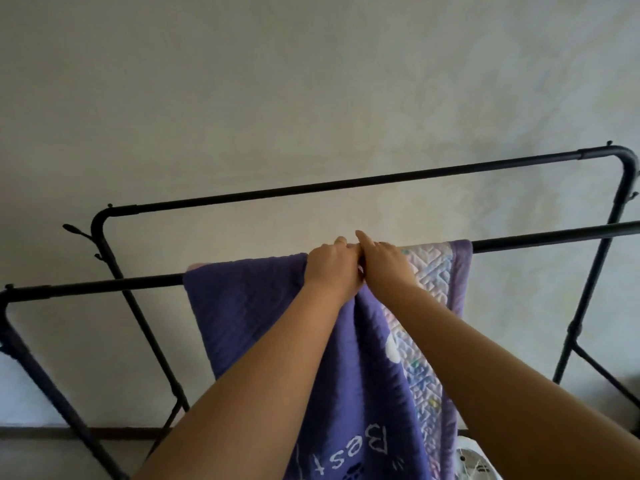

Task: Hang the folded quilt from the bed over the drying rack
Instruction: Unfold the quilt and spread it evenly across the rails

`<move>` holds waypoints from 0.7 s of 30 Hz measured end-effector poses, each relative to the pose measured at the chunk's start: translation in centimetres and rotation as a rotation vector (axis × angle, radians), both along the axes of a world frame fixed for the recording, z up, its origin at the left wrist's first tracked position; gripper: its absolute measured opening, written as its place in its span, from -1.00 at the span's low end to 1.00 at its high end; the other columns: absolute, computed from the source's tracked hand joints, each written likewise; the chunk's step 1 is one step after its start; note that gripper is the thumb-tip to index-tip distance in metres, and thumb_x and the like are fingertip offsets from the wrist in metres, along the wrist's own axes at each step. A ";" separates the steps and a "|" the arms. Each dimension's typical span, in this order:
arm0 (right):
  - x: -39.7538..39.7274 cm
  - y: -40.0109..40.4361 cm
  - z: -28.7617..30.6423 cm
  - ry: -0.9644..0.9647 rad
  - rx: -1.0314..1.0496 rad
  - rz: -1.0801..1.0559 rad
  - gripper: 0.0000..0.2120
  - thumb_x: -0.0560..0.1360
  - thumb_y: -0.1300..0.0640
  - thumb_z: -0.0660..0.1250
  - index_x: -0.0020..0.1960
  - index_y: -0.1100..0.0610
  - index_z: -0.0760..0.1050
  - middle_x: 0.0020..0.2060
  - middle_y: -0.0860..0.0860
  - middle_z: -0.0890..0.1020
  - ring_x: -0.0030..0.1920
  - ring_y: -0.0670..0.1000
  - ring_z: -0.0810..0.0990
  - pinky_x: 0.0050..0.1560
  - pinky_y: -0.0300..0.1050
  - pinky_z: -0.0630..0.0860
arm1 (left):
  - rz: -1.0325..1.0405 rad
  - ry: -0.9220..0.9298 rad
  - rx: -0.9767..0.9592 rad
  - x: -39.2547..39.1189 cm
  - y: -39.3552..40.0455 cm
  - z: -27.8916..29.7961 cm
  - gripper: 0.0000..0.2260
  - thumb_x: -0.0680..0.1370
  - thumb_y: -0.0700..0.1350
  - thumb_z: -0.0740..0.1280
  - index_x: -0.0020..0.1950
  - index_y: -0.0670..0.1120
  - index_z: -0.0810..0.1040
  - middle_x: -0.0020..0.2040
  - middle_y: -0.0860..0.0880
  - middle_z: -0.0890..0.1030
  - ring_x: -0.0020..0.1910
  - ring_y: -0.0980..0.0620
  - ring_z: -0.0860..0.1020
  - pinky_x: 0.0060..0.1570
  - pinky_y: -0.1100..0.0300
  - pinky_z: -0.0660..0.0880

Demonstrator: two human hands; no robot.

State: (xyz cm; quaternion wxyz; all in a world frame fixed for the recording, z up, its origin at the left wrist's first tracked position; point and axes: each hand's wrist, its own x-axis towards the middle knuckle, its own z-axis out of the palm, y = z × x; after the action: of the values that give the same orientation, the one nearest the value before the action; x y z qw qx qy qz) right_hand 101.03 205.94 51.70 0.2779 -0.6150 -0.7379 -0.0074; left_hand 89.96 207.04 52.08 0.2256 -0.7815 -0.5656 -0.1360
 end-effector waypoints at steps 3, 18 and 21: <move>0.2 0.5 -0.6 0.001 0.035 -0.017 -0.53 0.61 0.18 0.15 0.51 0.08 0.20 0.19 0.15 0.58 0.25 0.17 0.46 0.25 -0.05 0.32 | -0.045 -0.145 -0.003 -0.4 0.0 -0.7 -0.81 0.58 -0.01 0.22 0.17 0.02 0.48 0.06 -0.08 0.50 0.01 -0.18 0.57 -0.03 -0.05 0.48; 1.0 3.6 -2.3 -0.034 0.170 0.044 -0.75 0.59 0.03 0.20 0.17 -0.06 0.59 -0.06 0.02 0.64 0.03 0.10 0.50 0.03 -0.13 0.27 | 0.284 -0.029 -0.033 -13.6 0.4 -0.7 -0.73 0.57 -0.08 0.23 0.26 0.09 0.35 0.20 -0.09 0.46 0.20 -0.20 0.45 0.24 -0.32 0.32; 0.9 3.7 -2.1 -0.043 0.173 0.052 -0.75 0.59 0.02 0.20 0.17 -0.05 0.59 -0.06 0.04 0.64 0.03 0.11 0.51 0.05 -0.10 0.29 | 0.348 -0.039 -0.016 -16.1 0.3 -0.7 -0.74 0.58 -0.11 0.20 0.25 0.09 0.34 0.20 -0.10 0.46 0.20 -0.23 0.45 0.25 -0.38 0.28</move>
State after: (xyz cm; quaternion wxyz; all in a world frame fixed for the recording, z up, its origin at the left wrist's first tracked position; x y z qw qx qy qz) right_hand 101.89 209.61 49.62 0.3139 -0.5690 -0.7562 -0.0771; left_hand 73.85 207.30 51.42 0.2286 -0.6707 -0.6977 -0.1055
